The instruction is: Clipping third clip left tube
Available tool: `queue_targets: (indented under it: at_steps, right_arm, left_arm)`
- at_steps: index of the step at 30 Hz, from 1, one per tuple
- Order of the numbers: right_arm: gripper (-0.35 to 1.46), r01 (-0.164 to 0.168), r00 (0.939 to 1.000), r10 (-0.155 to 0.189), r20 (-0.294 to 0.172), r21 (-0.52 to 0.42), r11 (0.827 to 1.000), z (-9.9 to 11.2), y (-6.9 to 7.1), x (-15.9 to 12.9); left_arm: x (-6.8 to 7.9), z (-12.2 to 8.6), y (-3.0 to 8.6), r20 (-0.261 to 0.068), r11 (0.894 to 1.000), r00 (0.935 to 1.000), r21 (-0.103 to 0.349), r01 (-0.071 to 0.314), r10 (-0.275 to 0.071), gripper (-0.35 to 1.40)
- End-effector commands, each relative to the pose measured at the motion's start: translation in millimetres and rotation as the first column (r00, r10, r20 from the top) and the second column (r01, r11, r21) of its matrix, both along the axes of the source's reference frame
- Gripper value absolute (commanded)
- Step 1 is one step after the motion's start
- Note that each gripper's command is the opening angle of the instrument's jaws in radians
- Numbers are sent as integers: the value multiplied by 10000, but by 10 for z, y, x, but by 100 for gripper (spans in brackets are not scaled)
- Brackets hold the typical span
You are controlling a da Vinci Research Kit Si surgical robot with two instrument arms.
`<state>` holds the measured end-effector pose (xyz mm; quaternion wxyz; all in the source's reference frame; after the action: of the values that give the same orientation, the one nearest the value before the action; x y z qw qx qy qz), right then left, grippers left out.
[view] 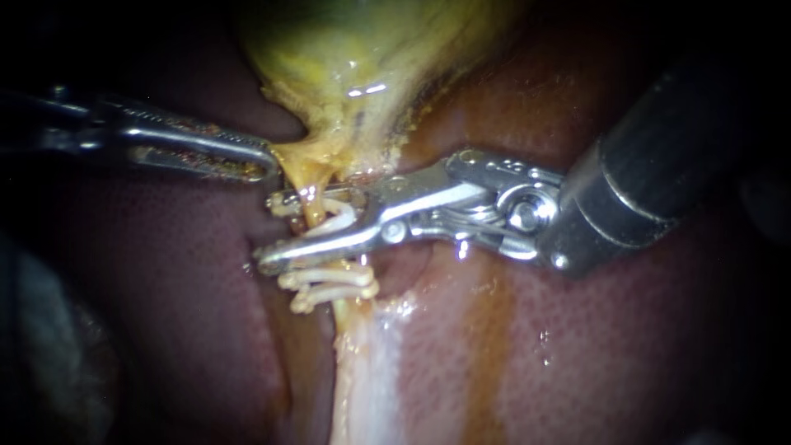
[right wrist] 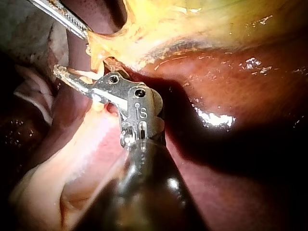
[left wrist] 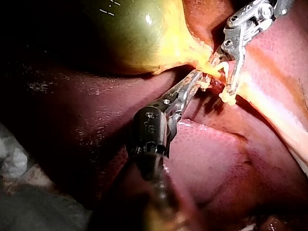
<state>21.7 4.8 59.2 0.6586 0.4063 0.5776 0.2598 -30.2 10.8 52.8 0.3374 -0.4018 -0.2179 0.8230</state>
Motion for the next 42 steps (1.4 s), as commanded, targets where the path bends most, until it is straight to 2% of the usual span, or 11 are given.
queue_targets:
  at_steps: [1, 9, 14, 19, 26, 28, 30, 31, 37, 42]
  right_arm:
    - [45, -22, 10000, 22, -35, 35, 10000, -7, 2, -1]
    - [44, 57, 9998, -52, -194, 240, 9997, -40, 12, -1]
    - [41, 4, 9995, 6, -313, 325, 9995, -51, 16, -1]
    - [31, 22, 9995, -10, -307, 384, 9993, -49, 17, -5]
    - [-2, 117, 9999, -106, -134, 816, 9966, -44, 19, -16]
    - [-10, 131, 9999, -129, -18, 1270, 9918, -44, 19, -17]
    - [-31, 148, 9997, -177, 137, 1885, 9820, -44, 17, -18]
    - [-35, 160, 9997, -196, 161, 1993, 9798, -44, 16, -20]
    - [-35, 269, 9986, -358, 387, 2102, 9773, -43, 14, -26]
    - [-35, 273, 9986, -362, 388, 2091, 9775, -42, 12, -26]
  left_arm:
    - [0, 0, 0, 3, 10000, 10000, -1, -5, 5, -35]
    - [1, 1, 0, 6, 10000, 10000, -1, -11, 11, -35]
    - [1, 1, 1, 8, 10000, 10000, -1, -13, 13, -35]
    - [1, 1, 1, 9, 10000, 10000, -1, -14, 14, -35]
    - [1, 1, 1, 9, 10000, 10000, -1, -15, 15, -35]
    - [1, 1, 1, 9, 10000, 10000, -1, -15, 15, -35]
    - [1, 1, 1, 9, 10000, 10000, -1, -15, 15, -35]
    - [1, 1, 1, 9, 10000, 10000, -1, -15, 15, -35]
    - [1, 1, 1, 9, 10000, 10000, -2, -14, 14, -35]
    - [1, 1, 1, 8, 10000, 10000, -2, -14, 14, -35]
